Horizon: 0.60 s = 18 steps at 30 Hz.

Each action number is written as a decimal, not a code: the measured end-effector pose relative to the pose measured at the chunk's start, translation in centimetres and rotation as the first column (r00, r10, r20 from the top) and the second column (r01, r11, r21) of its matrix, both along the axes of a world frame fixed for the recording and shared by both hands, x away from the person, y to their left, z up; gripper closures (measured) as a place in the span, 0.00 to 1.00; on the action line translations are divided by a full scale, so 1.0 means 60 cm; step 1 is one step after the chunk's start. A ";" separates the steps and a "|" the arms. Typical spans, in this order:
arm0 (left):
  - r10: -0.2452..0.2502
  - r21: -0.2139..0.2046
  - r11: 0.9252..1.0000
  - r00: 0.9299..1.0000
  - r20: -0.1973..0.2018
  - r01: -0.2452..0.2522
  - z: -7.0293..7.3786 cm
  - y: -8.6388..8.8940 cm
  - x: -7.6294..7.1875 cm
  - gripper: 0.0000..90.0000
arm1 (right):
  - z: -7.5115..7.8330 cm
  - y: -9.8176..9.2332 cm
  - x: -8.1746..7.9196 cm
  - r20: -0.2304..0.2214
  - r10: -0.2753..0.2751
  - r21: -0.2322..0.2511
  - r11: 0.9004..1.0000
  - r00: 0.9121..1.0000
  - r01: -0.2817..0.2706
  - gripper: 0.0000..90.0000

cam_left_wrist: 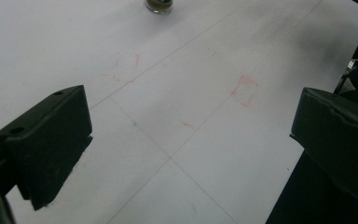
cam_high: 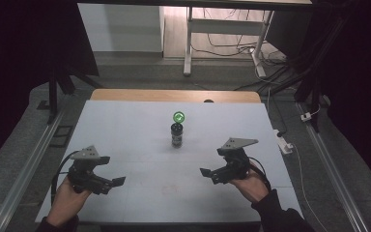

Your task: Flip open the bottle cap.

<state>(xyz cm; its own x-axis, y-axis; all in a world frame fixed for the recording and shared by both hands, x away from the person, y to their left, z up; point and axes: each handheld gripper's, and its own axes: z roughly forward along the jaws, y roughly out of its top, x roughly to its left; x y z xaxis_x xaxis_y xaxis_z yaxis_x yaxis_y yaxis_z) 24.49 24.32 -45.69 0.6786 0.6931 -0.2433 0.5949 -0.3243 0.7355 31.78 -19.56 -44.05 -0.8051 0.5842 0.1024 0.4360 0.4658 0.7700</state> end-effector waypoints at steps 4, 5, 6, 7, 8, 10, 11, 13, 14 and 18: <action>0.030 -0.004 1.000 1.000 0.005 -0.030 -0.004 0.014 -0.017 0.00 | -0.001 -0.023 -0.013 0.007 -0.028 0.002 1.000 1.000 0.028 0.00; 0.038 -0.003 0.999 0.999 0.007 -0.038 -0.005 0.017 -0.022 0.00 | -0.001 -0.030 -0.016 0.010 -0.035 0.004 0.999 0.999 0.035 0.00; 0.043 0.000 0.999 0.999 0.009 -0.043 -0.007 0.021 -0.027 0.00 | -0.002 -0.037 -0.019 0.011 -0.044 0.005 0.999 0.999 0.044 0.00; 0.049 0.003 0.999 0.999 0.010 -0.049 -0.008 0.024 -0.030 0.00 | -0.003 -0.045 -0.022 0.014 -0.052 0.004 0.999 0.999 0.052 0.00; 0.059 0.004 0.998 0.998 0.011 -0.059 -0.010 0.027 -0.035 0.00 | -0.003 -0.050 -0.025 0.013 -0.061 0.004 0.998 0.998 0.061 0.00; 0.073 -0.003 0.997 0.997 0.012 -0.073 -0.013 0.035 -0.043 0.00 | -0.006 -0.066 -0.032 0.018 -0.083 0.001 0.997 0.996 0.083 0.00; 0.079 -0.007 0.997 0.997 0.009 -0.079 -0.015 0.040 -0.047 0.00 | -0.007 -0.073 -0.036 0.020 -0.097 0.001 0.995 0.995 0.097 0.00; 0.095 -0.011 0.995 0.995 0.011 -0.095 -0.018 0.049 -0.054 0.00 | -0.009 -0.089 -0.043 0.024 -0.122 -0.004 0.992 0.992 0.122 0.00; 0.109 -0.008 0.994 0.994 0.013 -0.109 -0.020 0.053 -0.059 0.00 | -0.010 -0.096 -0.046 0.025 -0.135 -0.006 0.991 0.990 0.136 0.00; 0.138 -0.018 0.990 0.990 0.007 -0.138 -0.026 0.068 -0.069 0.00 | -0.016 -0.125 -0.061 0.030 -0.190 -0.012 0.982 0.981 0.190 0.00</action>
<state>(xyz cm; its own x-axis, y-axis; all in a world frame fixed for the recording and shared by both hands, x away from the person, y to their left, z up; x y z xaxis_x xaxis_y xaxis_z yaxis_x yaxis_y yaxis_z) 20.33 28.43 -47.24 0.5785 0.7761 -0.2511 0.6274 -0.2267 0.7450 28.10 -27.04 -45.03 -0.6819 0.7280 0.0714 0.4959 0.3883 0.7768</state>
